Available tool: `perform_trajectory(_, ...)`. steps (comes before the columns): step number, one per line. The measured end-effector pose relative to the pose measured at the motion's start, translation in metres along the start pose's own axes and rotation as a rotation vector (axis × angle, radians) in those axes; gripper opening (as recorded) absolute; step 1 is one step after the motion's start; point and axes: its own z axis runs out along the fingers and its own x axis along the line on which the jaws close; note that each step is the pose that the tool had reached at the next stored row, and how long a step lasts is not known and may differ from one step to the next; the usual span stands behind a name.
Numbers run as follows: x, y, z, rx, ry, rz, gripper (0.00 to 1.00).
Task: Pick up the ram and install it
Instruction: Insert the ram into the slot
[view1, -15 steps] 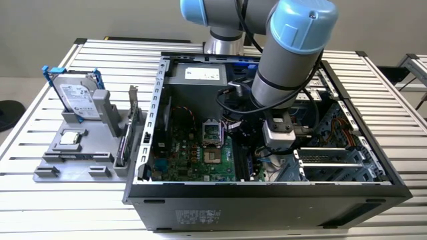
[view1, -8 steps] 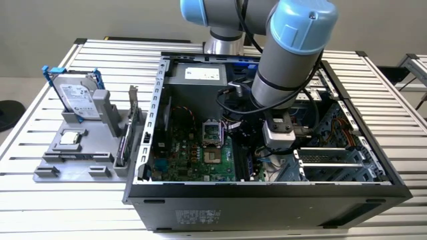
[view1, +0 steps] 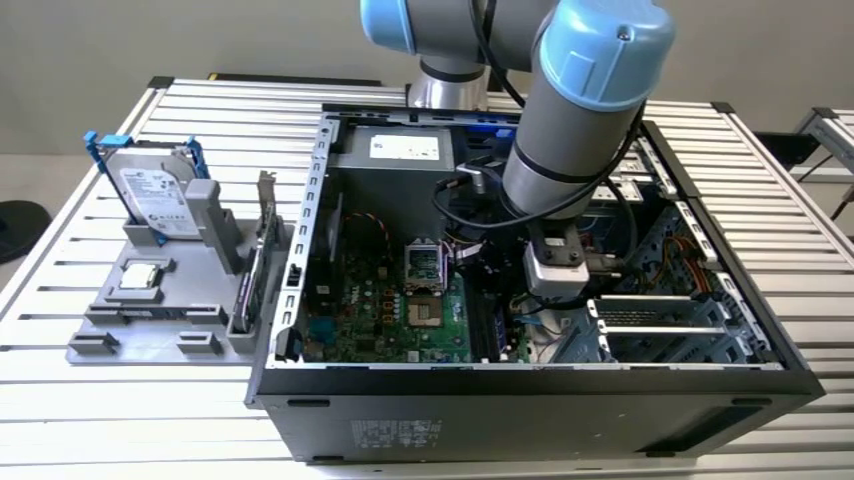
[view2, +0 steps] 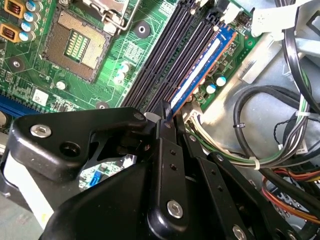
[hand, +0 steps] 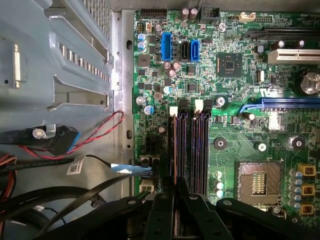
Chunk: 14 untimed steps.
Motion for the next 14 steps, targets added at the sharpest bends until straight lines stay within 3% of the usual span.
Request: perform_trajectory(14, -0.0002, 0.0000, 0.0003, 0.0000, 0.0000, 0.001, 0.00)
